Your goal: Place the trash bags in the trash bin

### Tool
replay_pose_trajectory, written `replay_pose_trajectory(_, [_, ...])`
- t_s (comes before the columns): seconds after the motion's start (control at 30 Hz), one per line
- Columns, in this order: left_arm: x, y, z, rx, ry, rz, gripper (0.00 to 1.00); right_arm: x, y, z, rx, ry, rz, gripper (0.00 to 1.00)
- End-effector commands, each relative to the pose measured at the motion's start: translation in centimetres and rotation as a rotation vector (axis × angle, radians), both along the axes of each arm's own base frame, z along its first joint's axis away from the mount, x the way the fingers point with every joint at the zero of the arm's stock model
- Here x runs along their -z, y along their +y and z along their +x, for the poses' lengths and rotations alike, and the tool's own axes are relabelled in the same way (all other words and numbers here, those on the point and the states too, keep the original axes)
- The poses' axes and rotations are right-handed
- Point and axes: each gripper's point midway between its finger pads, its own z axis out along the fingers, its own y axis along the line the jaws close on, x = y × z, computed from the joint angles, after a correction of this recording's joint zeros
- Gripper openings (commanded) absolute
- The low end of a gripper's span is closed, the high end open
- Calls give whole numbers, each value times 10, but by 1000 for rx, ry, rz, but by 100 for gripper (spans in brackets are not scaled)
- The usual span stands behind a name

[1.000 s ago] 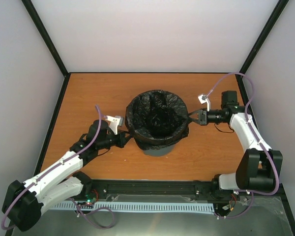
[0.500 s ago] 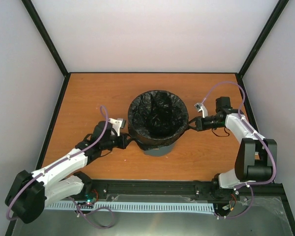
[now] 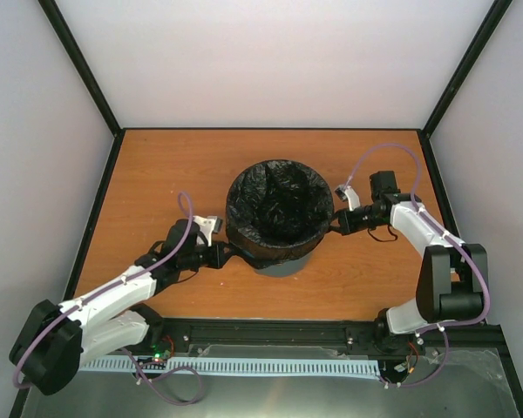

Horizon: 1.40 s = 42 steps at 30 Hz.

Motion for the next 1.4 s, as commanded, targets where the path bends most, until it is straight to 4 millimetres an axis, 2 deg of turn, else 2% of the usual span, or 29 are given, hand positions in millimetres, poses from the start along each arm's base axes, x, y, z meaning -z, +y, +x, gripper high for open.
replay_pose_trajectory(0.0, [-16,3,5,-35,-48,-25,7,-7,-6,5,26,-61,-35,3])
replay_pose_trajectory(0.1, [-34,7,6,-56,-98,-37,14,-18,-10,9,48,-121,-51,3])
replay_pose_trajectory(0.23, [-43,15,6,-79,-122,-12,36,-30,-17,12,74,-178,-66,11])
replay_pose_trajectory(0.3, [-47,18,7,-93,-125,-2,46,-34,-20,13,87,-189,-66,20])
replay_pose_trajectory(0.37, [-49,23,6,-108,-120,14,54,-38,-24,15,102,-201,-69,36])
replay_pose_trajectory(0.4, [-52,26,6,-121,-126,21,59,-41,-26,17,112,-209,-70,41])
replay_pose_trajectory(0.6, [-81,42,12,-210,-186,33,76,-65,-44,22,186,-296,-81,54])
replay_pose_trajectory(0.73, [-107,62,18,-275,-241,128,81,-98,-59,29,261,-436,-134,60])
replay_pose_trajectory(0.8, [-123,71,23,-295,-285,185,82,-123,-64,31,296,-524,-149,63])
replay_pose_trajectory(0.97, [-170,88,36,-339,-433,290,89,-195,-84,31,497,-711,-131,87])
replay_pose_trajectory(1.03, [-188,94,41,-367,-497,318,91,-213,-91,29,574,-755,-117,94])
replay_pose_trajectory(1.1, [-194,107,47,-426,-552,372,91,-215,-102,29,656,-760,-121,94])
replay_pose_trajectory(1.2, [-186,123,53,-485,-611,459,91,-197,-120,34,759,-728,-168,95])
replay_pose_trajectory(1.27, [-175,125,53,-465,-623,497,91,-183,-129,38,804,-695,-213,95])
replay_pose_trajectory(1.37, [-167,121,50,-438,-614,477,90,-173,-137,41,842,-672,-242,96])
